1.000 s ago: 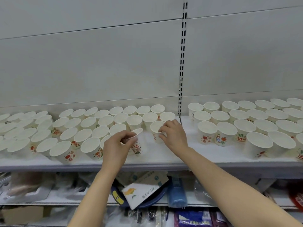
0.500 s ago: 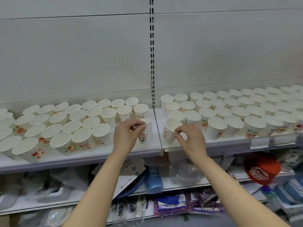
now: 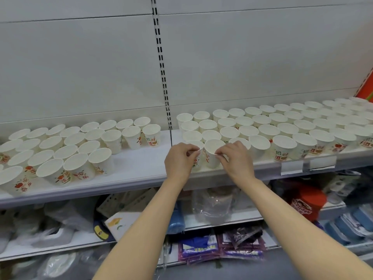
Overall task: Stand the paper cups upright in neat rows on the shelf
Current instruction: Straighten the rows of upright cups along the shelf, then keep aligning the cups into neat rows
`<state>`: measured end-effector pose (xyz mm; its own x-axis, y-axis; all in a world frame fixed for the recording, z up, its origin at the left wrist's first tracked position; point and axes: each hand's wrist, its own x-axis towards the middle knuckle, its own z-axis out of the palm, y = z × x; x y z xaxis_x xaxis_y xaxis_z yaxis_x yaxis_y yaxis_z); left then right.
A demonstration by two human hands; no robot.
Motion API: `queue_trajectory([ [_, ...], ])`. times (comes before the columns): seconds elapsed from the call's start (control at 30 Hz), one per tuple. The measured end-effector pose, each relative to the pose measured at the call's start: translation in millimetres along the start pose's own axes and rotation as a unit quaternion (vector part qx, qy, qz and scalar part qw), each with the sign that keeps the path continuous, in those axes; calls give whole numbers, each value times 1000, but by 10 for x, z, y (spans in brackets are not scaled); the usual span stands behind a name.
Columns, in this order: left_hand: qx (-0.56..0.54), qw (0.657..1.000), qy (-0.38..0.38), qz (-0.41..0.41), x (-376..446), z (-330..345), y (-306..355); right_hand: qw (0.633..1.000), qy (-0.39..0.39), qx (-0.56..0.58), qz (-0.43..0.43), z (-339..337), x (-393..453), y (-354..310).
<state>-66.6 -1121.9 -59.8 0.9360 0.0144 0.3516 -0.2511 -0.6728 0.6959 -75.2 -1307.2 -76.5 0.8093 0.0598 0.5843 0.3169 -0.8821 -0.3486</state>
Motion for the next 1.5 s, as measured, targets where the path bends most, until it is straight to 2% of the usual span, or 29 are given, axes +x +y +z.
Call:
queue_trajectory([
  [0.23,22,999,-35,25,-22,-116,-129,999,-21,-8,-31,-54,20,87],
  [0.4,67,995,-74,12,35,-150,-175,999,-32,1,-40,-28,51,100],
  [0.7,90,992,-87,-2,105,-161,-122,993,-78,51,-78,-109,183,222],
  [0.93,90,989,-88,76,129,-103,104,982,-146,-29,-117,-260,331,306],
  [1.03,130,976,-116,128,143,-2,223,976,-174,-60,-112,-267,368,214],
  [1.1,169,966,-127,151,156,67,289,981,-168,-36,-94,-282,379,181],
  [1.2,198,960,-117,159,200,116,332,982,-173,-18,-74,-322,378,240],
  [1.37,195,963,-98,155,230,131,344,972,-210,-62,-83,-362,370,336],
  [1.5,161,979,-60,113,205,79,250,976,-197,-63,-73,-275,342,270],
])
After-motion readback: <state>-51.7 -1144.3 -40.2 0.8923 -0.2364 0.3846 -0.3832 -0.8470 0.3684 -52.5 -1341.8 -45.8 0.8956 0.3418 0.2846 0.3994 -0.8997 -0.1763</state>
